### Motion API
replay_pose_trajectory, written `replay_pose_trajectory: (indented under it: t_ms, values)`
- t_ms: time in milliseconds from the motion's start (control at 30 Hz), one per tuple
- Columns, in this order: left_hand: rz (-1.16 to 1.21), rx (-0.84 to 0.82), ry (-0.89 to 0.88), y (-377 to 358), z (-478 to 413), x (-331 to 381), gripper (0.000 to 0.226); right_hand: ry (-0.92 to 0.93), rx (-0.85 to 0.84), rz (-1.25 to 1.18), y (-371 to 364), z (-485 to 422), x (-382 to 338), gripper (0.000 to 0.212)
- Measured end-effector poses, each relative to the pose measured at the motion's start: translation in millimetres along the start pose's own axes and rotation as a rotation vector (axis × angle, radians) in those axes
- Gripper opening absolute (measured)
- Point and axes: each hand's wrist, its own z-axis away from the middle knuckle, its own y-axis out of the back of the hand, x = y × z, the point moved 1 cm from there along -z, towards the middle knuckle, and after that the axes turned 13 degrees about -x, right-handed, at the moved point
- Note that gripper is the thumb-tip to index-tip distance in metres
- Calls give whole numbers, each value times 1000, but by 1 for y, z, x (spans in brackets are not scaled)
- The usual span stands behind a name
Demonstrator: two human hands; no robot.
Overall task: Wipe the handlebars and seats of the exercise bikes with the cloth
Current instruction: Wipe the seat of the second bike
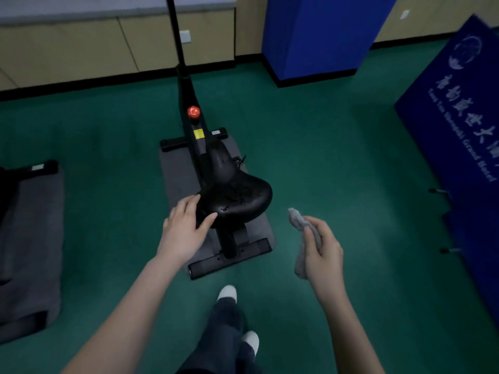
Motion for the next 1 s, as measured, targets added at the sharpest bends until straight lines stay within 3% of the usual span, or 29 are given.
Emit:
replay_pose_trajectory:
  t_ms: [467,733,1000]
  values:
    - [364,73,102,6,-74,-5,52,93,-179,94,-49,-134,-22,21]
    - [538,58,92,6,-113,-3,47,346,-279,233,-87,-204,-44,24]
    - [764,43,171,-2,-139,-8,43,703,-622,440,-133,-254,-39,23]
